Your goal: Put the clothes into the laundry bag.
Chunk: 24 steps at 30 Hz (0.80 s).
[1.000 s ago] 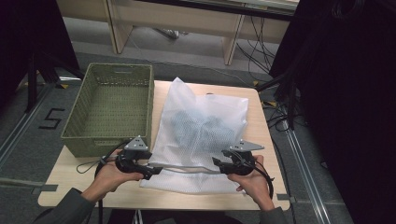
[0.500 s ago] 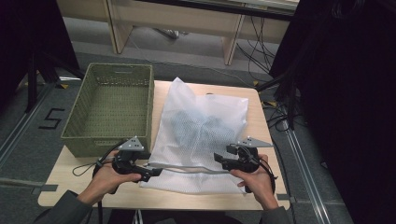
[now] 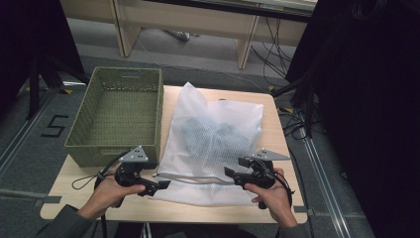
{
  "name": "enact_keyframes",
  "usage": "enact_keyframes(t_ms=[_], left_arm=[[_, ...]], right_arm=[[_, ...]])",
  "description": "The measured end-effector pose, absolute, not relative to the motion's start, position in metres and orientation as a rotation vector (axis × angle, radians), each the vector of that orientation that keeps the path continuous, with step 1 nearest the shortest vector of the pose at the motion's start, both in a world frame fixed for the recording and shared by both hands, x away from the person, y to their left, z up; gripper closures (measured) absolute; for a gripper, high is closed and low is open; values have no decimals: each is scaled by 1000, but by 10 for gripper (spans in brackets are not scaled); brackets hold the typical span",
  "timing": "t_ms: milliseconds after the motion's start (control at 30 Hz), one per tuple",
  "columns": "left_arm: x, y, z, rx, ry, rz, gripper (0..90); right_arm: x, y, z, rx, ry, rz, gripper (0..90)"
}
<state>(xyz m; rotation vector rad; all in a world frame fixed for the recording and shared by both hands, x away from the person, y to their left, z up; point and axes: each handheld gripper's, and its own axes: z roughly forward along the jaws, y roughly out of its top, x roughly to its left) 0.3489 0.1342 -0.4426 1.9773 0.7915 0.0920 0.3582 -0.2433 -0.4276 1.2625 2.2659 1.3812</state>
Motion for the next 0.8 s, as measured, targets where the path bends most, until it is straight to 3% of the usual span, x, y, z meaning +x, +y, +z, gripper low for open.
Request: enact_keyframes(t_ms=[567, 800], left_arm=[[336, 133, -447, 2009, 748, 116, 148], [330, 130, -449, 2023, 741, 129, 148]], right_arm=[[340, -248, -433, 1225, 2279, 1372, 293], [331, -253, -435, 1185, 2292, 1358, 252]])
